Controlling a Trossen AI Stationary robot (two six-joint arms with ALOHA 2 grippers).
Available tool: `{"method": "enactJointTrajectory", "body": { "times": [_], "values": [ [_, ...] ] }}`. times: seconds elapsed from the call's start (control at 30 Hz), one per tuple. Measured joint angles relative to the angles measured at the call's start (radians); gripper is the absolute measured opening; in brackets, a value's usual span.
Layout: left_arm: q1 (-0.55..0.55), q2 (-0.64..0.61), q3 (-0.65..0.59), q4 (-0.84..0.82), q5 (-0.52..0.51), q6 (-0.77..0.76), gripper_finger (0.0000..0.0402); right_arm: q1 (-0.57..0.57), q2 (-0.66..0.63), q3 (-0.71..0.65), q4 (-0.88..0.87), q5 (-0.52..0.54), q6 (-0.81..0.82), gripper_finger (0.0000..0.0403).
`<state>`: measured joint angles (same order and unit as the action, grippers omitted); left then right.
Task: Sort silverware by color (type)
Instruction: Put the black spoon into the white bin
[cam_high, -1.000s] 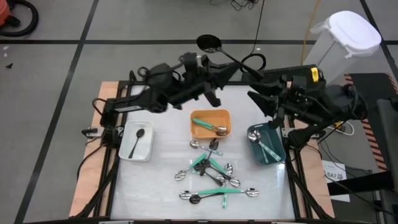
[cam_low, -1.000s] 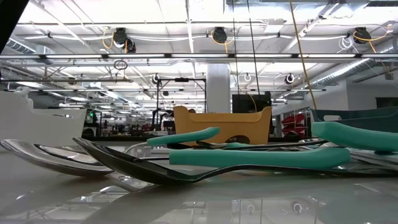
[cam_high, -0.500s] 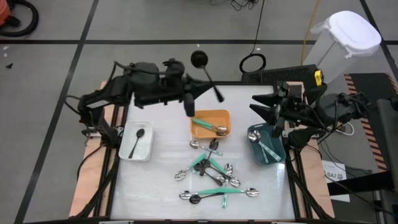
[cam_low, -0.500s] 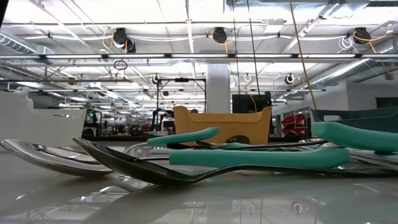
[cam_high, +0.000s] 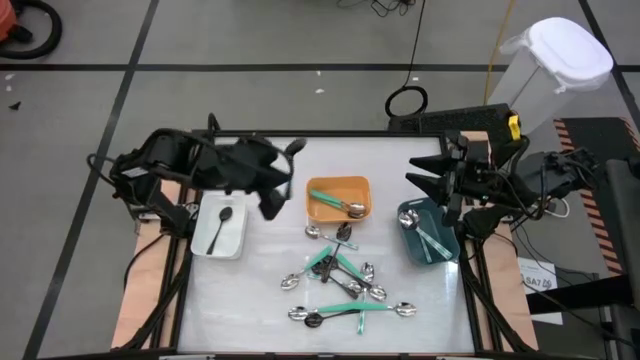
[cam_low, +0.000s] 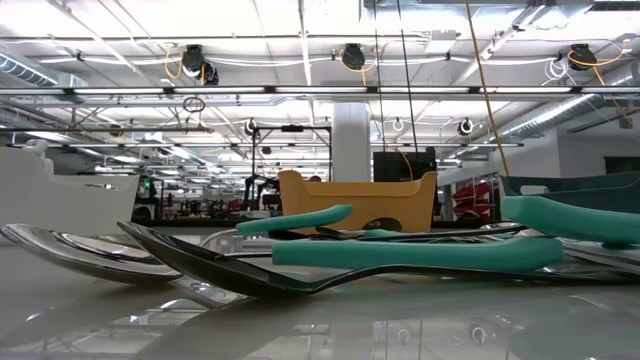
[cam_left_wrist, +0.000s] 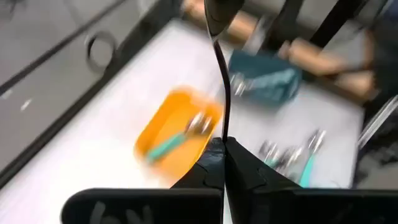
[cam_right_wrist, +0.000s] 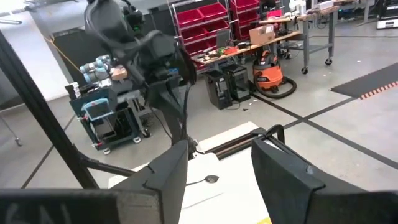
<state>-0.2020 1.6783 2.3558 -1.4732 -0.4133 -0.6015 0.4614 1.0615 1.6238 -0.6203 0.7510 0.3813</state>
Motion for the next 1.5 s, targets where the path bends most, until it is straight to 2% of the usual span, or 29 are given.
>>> {"method": "enactJointTrajectory", "body": {
  "times": [0.1, 0.23, 0.33, 0.6, 0.83, 1.0, 1.13, 1.3, 1.4, 1.5],
  "values": [
    [-0.027, -0.006, -0.003, -0.094, 0.002, -0.049, 0.0, 0.0, 0.0, 0.0, 0.0, -0.023, 0.0, 0.0173],
    [-0.044, -0.038, -0.039, -0.092, 0.032, -0.067, 0.0, 0.0, 0.002, 0.0, -0.002, -0.025, 0.0, 0.0173],
    [-0.042, -0.088, -0.115, -0.093, 0.043, -0.082, 0.0, 0.0, 0.003, 0.0, 0.001, -0.05, 0.001, 0.0173],
    [-0.032, -0.333, -0.549, -0.08, 0.157, -0.232, 0.0, 0.042, 0.003, 0.0, -0.001, -0.05, 0.026, 0.0172],
    [-0.032, -0.637, -0.978, 0.013, 0.239, -0.492, 0.0, 0.077, 0.004, 0.0, 0.002, -0.048, 0.031, 0.0171],
    [-0.032, -0.772, -1.221, 0.1, 0.265, -0.624, 0.0, 0.078, 0.008, 0.0, 0.002, -0.048, 0.05, 0.0171],
    [-0.032, -0.794, -1.354, 0.105, 0.289, -0.696, 0.0, 0.077, 0.019, 0.0, 0.003, -0.046, 0.056, 0.0171],
    [-0.032, -0.758, -1.489, 0.134, 0.424, -0.721, 0.0, 0.077, 0.041, 0.0, 0.002, -0.044, 0.076, 0.0171],
    [-0.032, -0.726, -1.531, 0.14, 0.476, -0.71, 0.0, 0.077, 0.055, 0.0, 0.003, -0.041, 0.079, 0.0171],
    [-0.032, -0.698, -1.549, 0.142, 0.476, -0.677, 0.0, 0.077, 0.072, 0.0, 0.003, -0.029, 0.099, 0.0171]
  ]
}}
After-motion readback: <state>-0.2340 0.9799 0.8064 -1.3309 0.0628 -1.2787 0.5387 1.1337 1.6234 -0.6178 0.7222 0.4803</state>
